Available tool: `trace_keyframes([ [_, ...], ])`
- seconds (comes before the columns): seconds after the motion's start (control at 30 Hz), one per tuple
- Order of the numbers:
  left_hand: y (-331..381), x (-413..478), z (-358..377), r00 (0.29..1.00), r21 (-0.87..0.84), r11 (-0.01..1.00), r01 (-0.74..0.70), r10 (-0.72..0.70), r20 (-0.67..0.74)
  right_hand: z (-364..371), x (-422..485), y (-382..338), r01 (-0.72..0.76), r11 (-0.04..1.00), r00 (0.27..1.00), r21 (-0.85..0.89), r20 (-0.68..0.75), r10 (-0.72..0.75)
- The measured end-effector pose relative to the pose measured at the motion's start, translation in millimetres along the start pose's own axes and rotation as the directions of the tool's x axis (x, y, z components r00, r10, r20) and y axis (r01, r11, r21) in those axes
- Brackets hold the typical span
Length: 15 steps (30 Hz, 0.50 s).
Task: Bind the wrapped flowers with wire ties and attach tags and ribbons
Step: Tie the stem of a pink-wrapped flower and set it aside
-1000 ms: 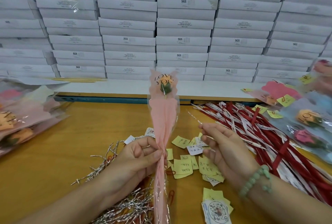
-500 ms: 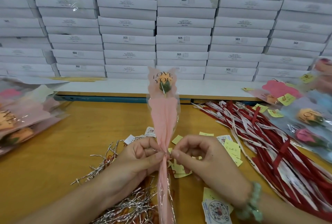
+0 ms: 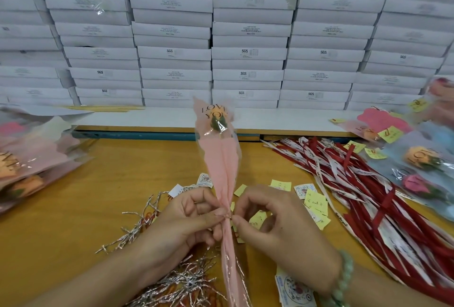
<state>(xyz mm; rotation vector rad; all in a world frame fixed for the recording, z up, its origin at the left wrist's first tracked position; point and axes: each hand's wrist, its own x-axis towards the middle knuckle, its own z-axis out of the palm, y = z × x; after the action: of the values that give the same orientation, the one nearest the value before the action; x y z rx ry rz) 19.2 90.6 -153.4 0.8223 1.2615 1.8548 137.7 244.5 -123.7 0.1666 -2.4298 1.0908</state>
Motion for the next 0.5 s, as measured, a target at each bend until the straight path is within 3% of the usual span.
trace_keyframes([
  [0.33, -0.8, -0.2, 1.7, 1.0, -0.005, 1.0, 0.006, -0.006, 0.003, -4.4, 0.7, 0.6, -0.066, 0.97, 0.993, 0.233, -0.076, 0.086],
  [0.43, -0.2, -0.1, 3.1, 1.0, 0.001, 1.0, 0.008, -0.008, -0.018, -5.5, 2.2, 1.5, 0.001, 0.986, 0.994, 0.168, -0.105, 0.017],
  [0.5, 0.5, -0.2, 4.1, 1.0, 0.023, 1.0, 0.01, -0.009, -0.008, -6.6, 3.5, 2.8, 0.111, 0.993, 0.98, 0.028, -0.17, -0.105],
])
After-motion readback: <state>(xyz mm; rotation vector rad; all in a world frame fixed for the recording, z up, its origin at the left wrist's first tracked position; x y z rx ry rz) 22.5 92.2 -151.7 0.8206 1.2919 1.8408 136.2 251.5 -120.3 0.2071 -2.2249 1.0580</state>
